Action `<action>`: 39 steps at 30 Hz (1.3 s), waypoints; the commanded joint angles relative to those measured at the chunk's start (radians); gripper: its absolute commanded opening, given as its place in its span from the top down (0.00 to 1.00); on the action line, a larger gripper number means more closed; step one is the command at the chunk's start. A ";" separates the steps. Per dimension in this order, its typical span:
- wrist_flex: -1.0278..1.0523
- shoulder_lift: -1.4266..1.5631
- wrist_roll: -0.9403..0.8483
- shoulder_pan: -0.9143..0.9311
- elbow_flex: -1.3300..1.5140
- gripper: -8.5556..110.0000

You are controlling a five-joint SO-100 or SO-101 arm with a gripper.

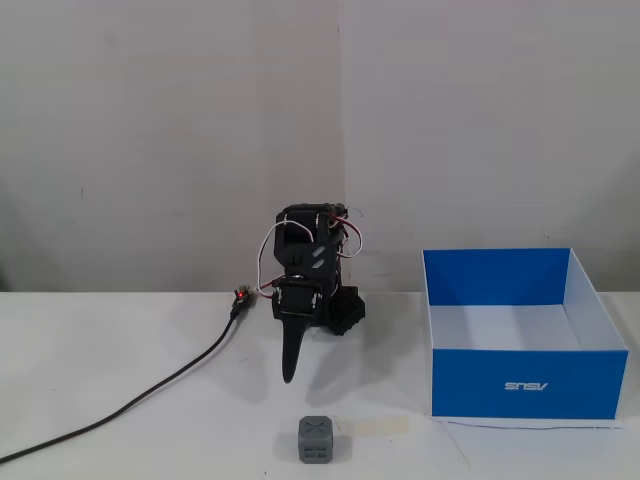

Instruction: Pick the gray block and keep it in the box.

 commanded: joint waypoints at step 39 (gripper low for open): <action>-0.038 -0.008 0.005 -0.028 -0.121 0.93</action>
